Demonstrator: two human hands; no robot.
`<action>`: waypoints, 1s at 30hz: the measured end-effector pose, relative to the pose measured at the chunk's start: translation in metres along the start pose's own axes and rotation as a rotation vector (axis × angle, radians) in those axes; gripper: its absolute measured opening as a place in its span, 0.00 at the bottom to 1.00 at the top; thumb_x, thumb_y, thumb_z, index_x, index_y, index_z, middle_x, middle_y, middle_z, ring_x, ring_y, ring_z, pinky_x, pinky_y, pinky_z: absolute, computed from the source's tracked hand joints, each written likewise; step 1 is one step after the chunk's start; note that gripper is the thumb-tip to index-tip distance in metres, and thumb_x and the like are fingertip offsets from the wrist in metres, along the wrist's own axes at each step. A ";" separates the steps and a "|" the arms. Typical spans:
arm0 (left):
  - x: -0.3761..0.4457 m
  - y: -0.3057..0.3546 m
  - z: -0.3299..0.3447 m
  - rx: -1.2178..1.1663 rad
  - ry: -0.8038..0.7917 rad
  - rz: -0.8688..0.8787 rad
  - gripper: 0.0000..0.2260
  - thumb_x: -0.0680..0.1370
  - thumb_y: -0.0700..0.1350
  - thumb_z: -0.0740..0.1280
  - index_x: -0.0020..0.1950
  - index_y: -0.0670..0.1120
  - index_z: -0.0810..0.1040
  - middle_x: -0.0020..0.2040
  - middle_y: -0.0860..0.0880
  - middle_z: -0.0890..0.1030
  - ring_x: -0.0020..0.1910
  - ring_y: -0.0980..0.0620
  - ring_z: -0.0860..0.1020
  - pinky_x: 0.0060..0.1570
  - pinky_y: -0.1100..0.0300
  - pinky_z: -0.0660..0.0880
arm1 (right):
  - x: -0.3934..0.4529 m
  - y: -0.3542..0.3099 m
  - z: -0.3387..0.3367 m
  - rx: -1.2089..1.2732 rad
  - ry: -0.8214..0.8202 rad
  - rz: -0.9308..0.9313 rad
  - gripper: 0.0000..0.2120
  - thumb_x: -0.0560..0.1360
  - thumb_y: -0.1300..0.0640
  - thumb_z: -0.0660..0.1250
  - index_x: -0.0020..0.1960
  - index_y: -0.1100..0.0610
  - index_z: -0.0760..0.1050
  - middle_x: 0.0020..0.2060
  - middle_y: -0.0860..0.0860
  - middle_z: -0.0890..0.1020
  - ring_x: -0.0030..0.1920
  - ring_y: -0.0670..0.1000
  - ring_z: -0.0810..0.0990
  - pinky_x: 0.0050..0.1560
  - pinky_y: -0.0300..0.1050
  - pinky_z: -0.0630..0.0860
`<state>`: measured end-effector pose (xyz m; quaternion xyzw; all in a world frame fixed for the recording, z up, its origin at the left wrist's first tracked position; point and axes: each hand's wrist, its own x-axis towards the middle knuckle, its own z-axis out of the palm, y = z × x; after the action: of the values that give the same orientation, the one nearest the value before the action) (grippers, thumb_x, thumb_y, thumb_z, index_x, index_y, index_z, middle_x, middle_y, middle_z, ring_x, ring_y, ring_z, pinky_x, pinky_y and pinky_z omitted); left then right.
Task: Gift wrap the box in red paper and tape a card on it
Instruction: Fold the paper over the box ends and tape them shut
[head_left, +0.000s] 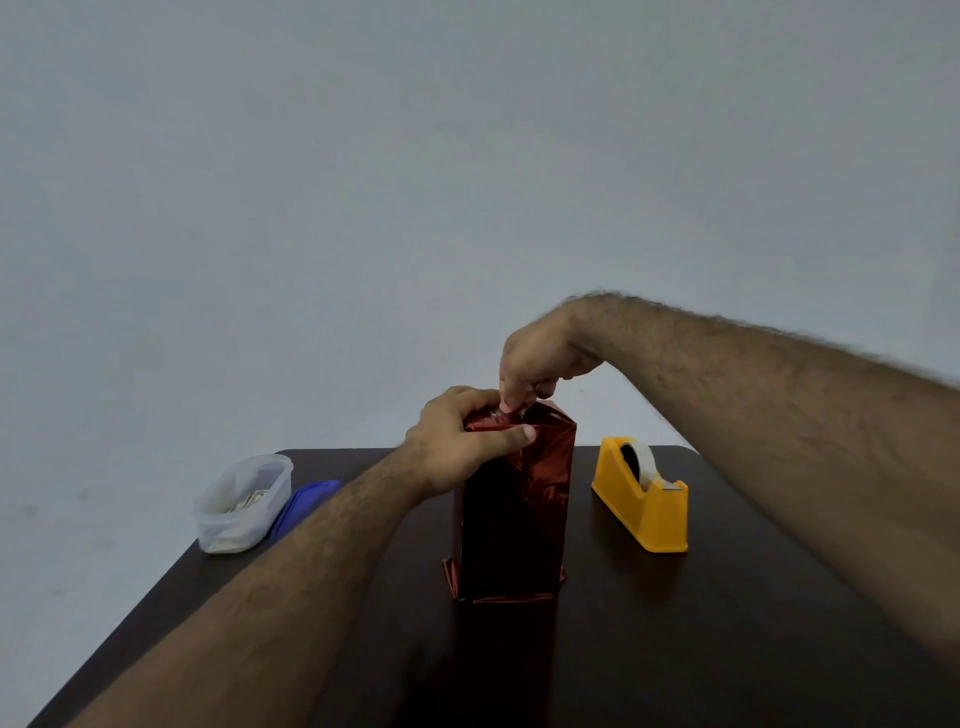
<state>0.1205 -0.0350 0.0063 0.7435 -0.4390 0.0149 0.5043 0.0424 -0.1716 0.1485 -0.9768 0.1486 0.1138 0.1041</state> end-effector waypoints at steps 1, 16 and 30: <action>0.001 -0.001 0.000 0.006 0.003 -0.007 0.36 0.63 0.76 0.75 0.67 0.60 0.82 0.62 0.60 0.78 0.62 0.53 0.80 0.65 0.45 0.79 | 0.000 -0.003 0.001 -0.008 0.015 0.016 0.06 0.78 0.53 0.74 0.51 0.55 0.83 0.44 0.49 0.78 0.43 0.50 0.71 0.49 0.45 0.70; 0.002 -0.001 0.000 0.005 0.014 -0.018 0.35 0.63 0.75 0.75 0.66 0.62 0.82 0.63 0.62 0.78 0.63 0.55 0.79 0.67 0.46 0.78 | -0.008 -0.005 -0.006 -0.048 0.170 0.113 0.15 0.72 0.49 0.82 0.40 0.56 0.80 0.22 0.44 0.71 0.22 0.47 0.62 0.24 0.38 0.65; 0.003 -0.003 -0.001 -0.030 0.004 -0.001 0.37 0.63 0.73 0.76 0.68 0.59 0.82 0.64 0.60 0.78 0.63 0.57 0.79 0.67 0.48 0.79 | -0.006 0.057 0.007 0.351 0.124 0.350 0.35 0.72 0.42 0.80 0.70 0.59 0.72 0.49 0.47 0.79 0.33 0.47 0.67 0.48 0.48 0.69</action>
<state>0.1245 -0.0362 0.0062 0.7359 -0.4377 0.0095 0.5165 0.0173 -0.2210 0.1336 -0.9083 0.3390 0.0422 0.2414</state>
